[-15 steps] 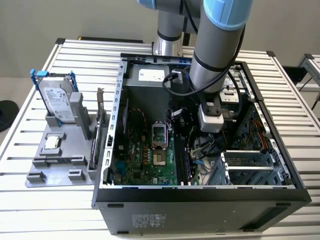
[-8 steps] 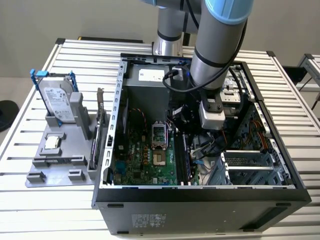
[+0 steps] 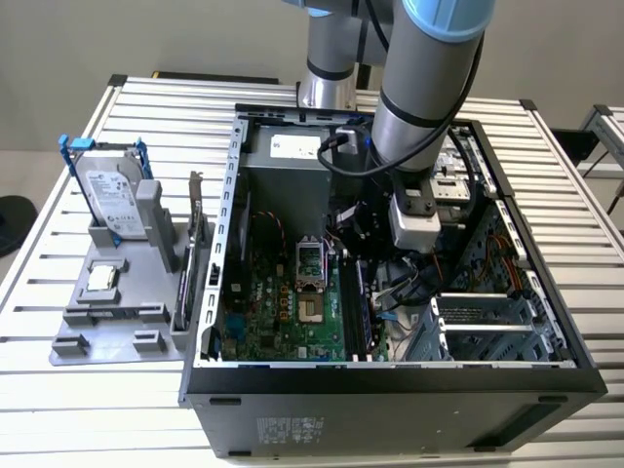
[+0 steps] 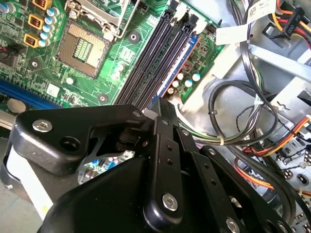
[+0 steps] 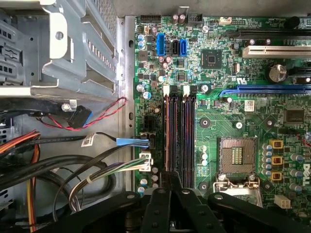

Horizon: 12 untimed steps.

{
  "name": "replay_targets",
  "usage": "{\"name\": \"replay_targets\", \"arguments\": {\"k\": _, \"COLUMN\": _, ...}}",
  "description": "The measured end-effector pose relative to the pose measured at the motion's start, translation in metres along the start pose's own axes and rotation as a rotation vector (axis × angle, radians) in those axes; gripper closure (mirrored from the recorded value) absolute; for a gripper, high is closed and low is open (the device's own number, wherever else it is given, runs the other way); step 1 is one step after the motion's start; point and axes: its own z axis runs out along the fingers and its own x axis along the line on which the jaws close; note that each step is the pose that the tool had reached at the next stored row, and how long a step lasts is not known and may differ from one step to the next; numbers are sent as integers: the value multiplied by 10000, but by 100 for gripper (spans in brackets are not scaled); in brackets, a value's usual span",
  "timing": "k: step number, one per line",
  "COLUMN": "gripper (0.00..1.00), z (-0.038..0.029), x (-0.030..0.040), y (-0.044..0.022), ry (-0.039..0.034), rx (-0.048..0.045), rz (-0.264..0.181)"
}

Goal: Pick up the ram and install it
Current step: 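Insert the ram into the slot, then press down the ram until it locks into place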

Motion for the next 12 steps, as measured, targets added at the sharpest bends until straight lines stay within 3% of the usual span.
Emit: {"name": "replay_targets", "arguments": {"k": 12, "gripper": 100, "z": -1, "x": 0, "y": 0, "ry": 2, "rx": -1, "rz": -55}}
